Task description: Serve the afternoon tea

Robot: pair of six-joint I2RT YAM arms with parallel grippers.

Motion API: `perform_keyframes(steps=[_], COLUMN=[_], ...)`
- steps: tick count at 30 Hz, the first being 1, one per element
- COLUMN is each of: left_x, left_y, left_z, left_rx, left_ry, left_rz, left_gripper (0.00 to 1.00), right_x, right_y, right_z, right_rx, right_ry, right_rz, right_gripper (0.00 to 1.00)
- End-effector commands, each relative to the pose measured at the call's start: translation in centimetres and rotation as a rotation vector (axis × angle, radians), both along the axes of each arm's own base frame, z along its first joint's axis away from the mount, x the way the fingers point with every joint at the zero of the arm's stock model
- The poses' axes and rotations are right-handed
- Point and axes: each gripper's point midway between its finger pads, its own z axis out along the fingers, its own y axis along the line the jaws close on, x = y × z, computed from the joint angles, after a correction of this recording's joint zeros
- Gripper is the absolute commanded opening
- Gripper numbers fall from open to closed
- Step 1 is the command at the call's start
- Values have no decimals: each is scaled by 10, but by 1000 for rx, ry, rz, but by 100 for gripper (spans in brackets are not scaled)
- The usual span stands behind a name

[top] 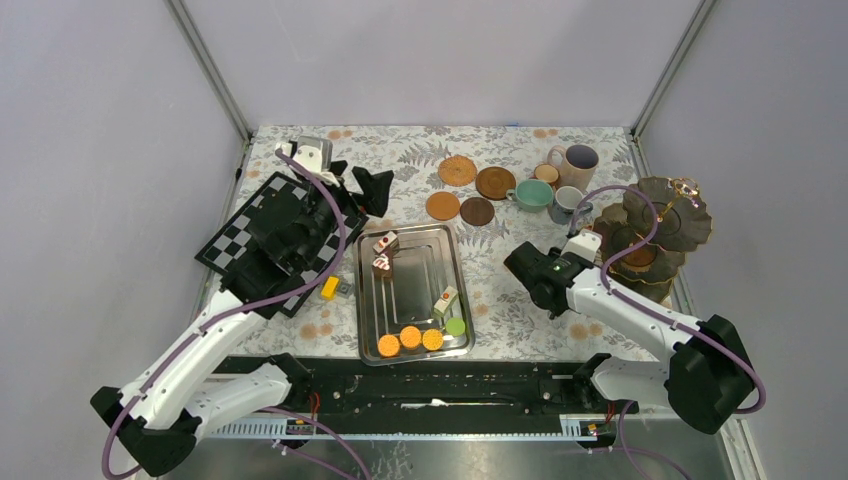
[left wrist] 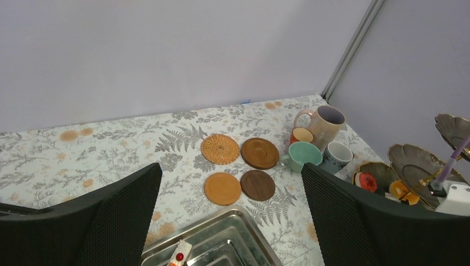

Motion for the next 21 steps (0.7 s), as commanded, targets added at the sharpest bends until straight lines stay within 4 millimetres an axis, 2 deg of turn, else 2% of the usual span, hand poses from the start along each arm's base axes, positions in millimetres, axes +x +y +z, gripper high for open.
perform_keyframes(steps=[1,8,11,21], left_x=[-14,-14,-13,-15], left_y=[3,11,11,2], left_z=[17,7,9,44], left_rx=[-33,-2,-2,-63], left_ry=[-15,-21,-25,-65], left_rz=[-30,1,5,-38], left_gripper=[99,99,99,99], right_x=[9,6,6,3], right_y=[-10,-11,-11,-7], right_z=[11,5,6,9], right_rx=[-39,-33,-27,7], right_ry=[-70,-50,-50,-46], right_rz=[-27,-36,-30,-6], right_gripper=[62,69,71,77])
